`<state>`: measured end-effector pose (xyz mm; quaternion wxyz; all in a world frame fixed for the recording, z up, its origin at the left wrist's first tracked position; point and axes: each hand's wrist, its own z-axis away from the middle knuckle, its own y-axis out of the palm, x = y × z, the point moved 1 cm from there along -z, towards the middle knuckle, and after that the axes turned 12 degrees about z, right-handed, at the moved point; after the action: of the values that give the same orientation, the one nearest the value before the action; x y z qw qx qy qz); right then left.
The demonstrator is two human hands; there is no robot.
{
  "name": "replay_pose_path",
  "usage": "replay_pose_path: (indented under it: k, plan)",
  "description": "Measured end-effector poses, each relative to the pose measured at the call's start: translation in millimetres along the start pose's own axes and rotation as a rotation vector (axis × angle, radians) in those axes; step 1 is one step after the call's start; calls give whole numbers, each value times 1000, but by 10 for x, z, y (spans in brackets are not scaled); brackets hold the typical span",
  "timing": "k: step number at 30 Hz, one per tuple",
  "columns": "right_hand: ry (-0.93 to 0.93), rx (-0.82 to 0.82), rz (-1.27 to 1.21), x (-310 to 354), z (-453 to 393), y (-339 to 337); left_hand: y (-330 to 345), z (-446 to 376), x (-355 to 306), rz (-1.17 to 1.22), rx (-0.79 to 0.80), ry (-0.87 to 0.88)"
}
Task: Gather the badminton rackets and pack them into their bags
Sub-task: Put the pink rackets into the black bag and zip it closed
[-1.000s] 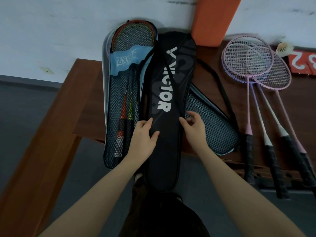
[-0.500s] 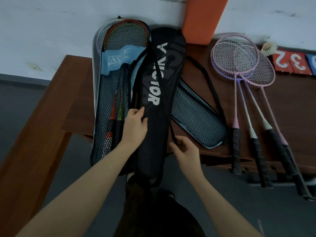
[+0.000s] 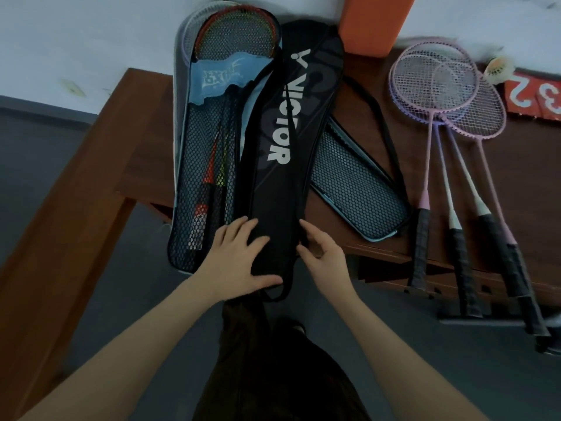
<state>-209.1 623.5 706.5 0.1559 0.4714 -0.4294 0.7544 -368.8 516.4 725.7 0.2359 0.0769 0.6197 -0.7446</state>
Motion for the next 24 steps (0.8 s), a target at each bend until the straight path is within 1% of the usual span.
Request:
replay_pose_path:
  k: [2,6,9,12,14,16,20,22,24]
  plan:
    - [34,32,27,-52,42,62,61,66,13,-62,38,34]
    - [146,-5,80,-43,76,127,144,85,75,-181,37,116]
    - [138,-79,46,-16,99,114,132,74,110,-227,26,196]
    - [98,-160,13,63,138,51,121,117,149,-252,-45,279]
    - [78,-210,-13,134,168,-4,111,156,161,-219,-125,309]
    - [66,-241,-64,205,202,-62,75,175,173,-171,-202,299]
    - [77,-216,-118,282,267,-139,-50,166,190,-76,-310,332]
    - [70,-207,-139,318,343,-138,-100,155,171,-25,-330,338]
    - [50,-225,-148,383,438,-133,-105,123,147,21,-301,317]
